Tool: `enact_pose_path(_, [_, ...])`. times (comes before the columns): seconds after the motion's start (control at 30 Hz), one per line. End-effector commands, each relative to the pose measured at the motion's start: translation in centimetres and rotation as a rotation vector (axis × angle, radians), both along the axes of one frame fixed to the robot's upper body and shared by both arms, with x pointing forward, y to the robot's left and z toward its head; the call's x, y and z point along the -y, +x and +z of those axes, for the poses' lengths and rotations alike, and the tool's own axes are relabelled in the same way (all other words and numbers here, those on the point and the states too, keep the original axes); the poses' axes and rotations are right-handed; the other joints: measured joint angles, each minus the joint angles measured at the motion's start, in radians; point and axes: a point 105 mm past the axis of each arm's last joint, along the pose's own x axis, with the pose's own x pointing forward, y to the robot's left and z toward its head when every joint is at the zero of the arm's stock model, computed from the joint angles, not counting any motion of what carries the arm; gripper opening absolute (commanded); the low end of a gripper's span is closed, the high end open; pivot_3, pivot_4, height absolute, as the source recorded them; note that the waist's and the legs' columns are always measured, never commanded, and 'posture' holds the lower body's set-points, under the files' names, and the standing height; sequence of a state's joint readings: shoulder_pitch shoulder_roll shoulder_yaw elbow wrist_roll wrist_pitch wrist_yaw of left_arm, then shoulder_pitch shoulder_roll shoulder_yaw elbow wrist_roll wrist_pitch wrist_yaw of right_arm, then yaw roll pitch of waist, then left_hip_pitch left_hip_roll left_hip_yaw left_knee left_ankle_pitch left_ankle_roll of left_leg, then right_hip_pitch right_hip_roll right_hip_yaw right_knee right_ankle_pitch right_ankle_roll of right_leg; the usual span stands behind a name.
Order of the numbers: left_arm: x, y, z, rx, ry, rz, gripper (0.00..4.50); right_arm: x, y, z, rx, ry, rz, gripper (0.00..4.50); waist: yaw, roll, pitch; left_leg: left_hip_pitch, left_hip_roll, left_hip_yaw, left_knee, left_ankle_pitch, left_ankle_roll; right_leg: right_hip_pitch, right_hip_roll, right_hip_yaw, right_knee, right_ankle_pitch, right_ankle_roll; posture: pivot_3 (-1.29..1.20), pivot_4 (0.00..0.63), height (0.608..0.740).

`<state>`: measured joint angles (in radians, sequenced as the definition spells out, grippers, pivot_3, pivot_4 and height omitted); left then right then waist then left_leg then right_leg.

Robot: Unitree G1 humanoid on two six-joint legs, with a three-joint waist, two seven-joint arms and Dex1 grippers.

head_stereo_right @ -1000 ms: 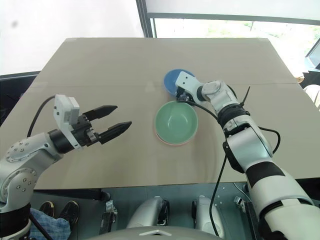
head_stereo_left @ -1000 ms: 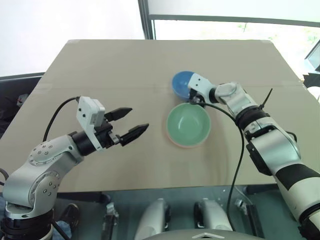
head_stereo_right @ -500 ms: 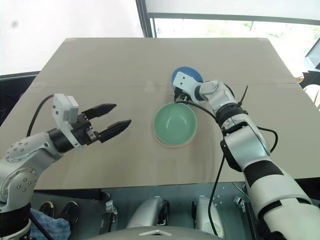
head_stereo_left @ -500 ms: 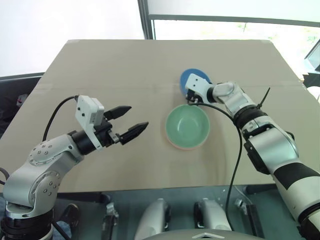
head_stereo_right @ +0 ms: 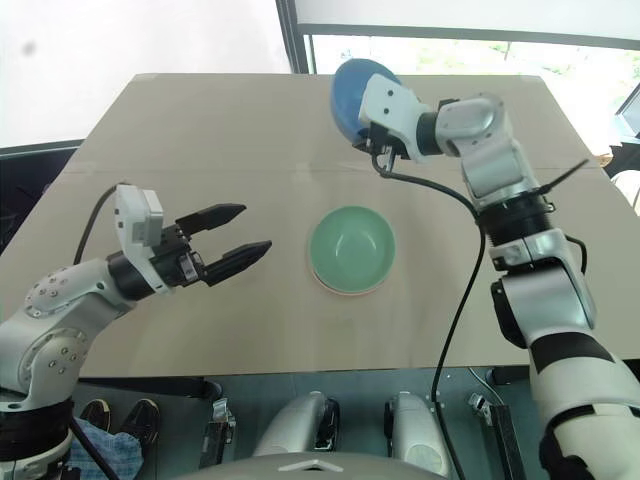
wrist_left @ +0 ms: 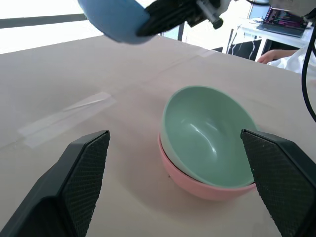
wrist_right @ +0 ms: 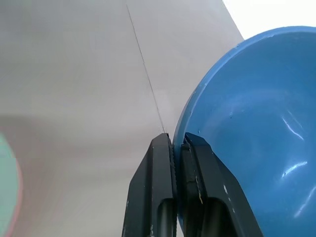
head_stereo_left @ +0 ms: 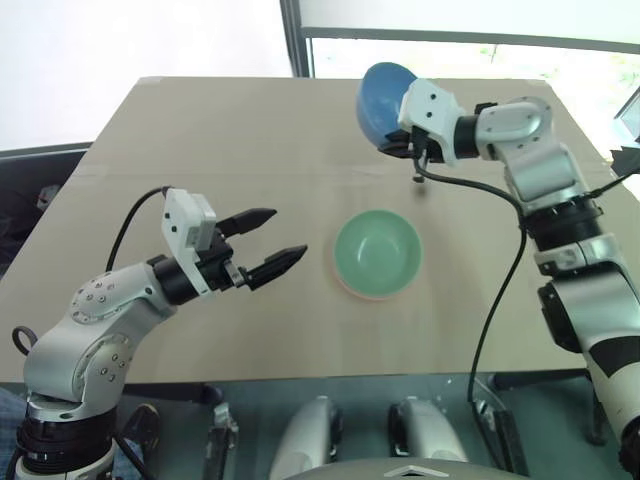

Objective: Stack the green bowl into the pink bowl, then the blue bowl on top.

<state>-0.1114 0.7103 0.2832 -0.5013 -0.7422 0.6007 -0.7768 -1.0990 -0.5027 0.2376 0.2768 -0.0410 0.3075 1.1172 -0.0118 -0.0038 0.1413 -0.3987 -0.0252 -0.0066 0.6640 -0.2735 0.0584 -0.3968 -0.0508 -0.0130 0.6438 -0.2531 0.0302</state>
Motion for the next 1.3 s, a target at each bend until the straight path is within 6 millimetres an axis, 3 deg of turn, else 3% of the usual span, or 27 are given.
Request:
enact_pose_path(0.03, [0.4,0.3,0.7,0.052,0.016,-0.037,4.5,0.1,-4.6,2.0,0.023,0.005,0.1,0.11,0.003,0.0,0.0,0.0,0.0,0.0,0.0,0.0,0.0,0.0,0.0,0.0,0.0,0.0,0.0,0.0,0.15,0.74])
enact_pose_path(0.2, [0.9,0.7,0.5,0.053,0.023,-0.079,4.5,0.8,-10.2,-1.2,-0.085,-0.123,0.191,0.11,0.002,0.0,0.0,0.0,0.0,0.0,-0.001,-0.001,0.001,0.0,-0.001,0.0,-0.001,0.0,0.0,0.0,0.15,0.74])
enact_pose_path(0.3, [0.7,1.2,0.7,0.057,0.025,-0.089,4.5,1.9,-15.7,-4.5,-0.227,-0.269,0.313,0.11,0.01,0.0,0.0,-0.001,0.0,-0.001,-0.001,-0.001,0.002,0.0,-0.002,-0.001,-0.002,0.0,0.0,0.0,0.15,0.74])
enact_pose_path(0.4, [0.9,1.5,0.8,0.06,0.028,-0.102,4.5,2.0,-18.1,-6.0,-0.296,-0.308,0.357,0.11,0.007,-0.001,0.0,-0.001,0.0,0.0,-0.001,-0.003,0.006,0.0,-0.002,-0.001,-0.003,0.0,0.0,0.0,0.15,0.74])
enact_pose_path(0.5, [1.3,1.9,0.9,0.063,0.026,-0.126,4.5,1.8,-18.0,-7.0,-0.301,-0.303,0.33,0.11,0.002,-0.001,-0.001,0.0,0.001,0.0,0.0,-0.004,0.006,0.001,-0.002,-0.001,-0.002,0.0,0.0,0.0,0.15,0.74])
enact_pose_path(0.63, [1.7,2.0,0.9,0.06,0.031,-0.153,4.5,1.2,-15.4,-6.7,-0.21,-0.263,0.234,0.11,0.002,-0.001,-0.001,0.001,0.001,0.0,0.003,-0.004,0.006,0.002,-0.002,-0.001,-0.001,0.0,0.0,0.0,0.15,0.74])
enact_pose_path(0.87, [1.9,2.1,0.9,0.058,0.032,-0.161,4.5,0.1,-12.6,-6.4,-0.138,-0.205,0.15,0.11,0.005,-0.001,0.0,-0.001,0.0,0.0,0.002,-0.002,0.003,0.001,-0.002,-0.001,-0.002,0.0,0.0,0.0,0.15,0.74])
enact_pose_path(0.9, [1.9,2.1,0.9,0.058,0.031,-0.162,4.5,0.1,-12.5,-6.4,-0.135,-0.207,0.15,0.71,0.007,-0.001,0.0,-0.001,0.0,0.0,0.002,-0.002,0.003,0.001,-0.002,-0.001,-0.002,0.0,0.0,0.0,0.15,0.74])
enact_pose_path(0.93, [2.0,2.1,0.9,0.057,0.031,-0.162,4.5,0.1,-12.5,-6.5,-0.135,-0.21,0.154,0.91,0.008,-0.001,0.0,-0.001,0.0,0.0,0.002,-0.002,0.004,0.001,-0.002,-0.001,-0.003,0.0,0.0,0.0,0.15,0.74])
enact_pose_path(0.97, [2.0,2.0,0.9,0.057,0.03,-0.162,4.5,0.0,-12.6,-6.5,-0.137,-0.211,0.16,1.41,0.009,-0.001,0.0,-0.001,0.0,0.0,0.002,-0.002,0.004,0.001,-0.002,-0.001,-0.003,0.0,0.0,0.0,0.15,0.74])
enact_pose_path(1.0, [2.0,2.0,0.9,0.057,0.03,-0.162,4.5,-0.1,-12.7,-6.5,-0.141,-0.21,0.165,1.62,0.01,-0.001,0.0,-0.001,0.0,0.0,0.002,-0.002,0.004,0.001,-0.002,-0.001,-0.003,0.0,0.0,0.0,0.15,0.74])
enact_pose_path(1.03, [2.0,2.0,0.9,0.057,0.029,-0.161,4.5,-0.2,-12.7,-6.5,-0.145,-0.202,0.165,2.24,0.01,-0.001,0.0,-0.001,0.0,0.0,0.003,-0.002,0.004,0.001,-0.002,-0.001,-0.002,0.0,0.0,0.0,0.15,0.74])
enact_pose_path(1.1, [2.0,2.0,0.9,0.057,0.029,-0.159,4.5,-0.2,-12.8,-6.4,-0.155,-0.187,0.157,2.81,0.01,-0.001,0.0,-0.001,0.0,0.0,0.003,-0.002,0.004,0.001,-0.002,-0.001,-0.002,0.0,0.0,0.0,0.15,0.74])
enact_pose_path(1.3, [2.0,1.8,0.8,0.053,0.023,-0.152,4.5,0.9,-13.7,-4.5,-0.26,-0.07,0.148,2.81,0.011,-0.001,0.0,-0.001,0.0,0.0,0.003,-0.002,0.004,0.001,-0.002,-0.001,-0.002,0.0,0.0,0.0,0.15,0.74])
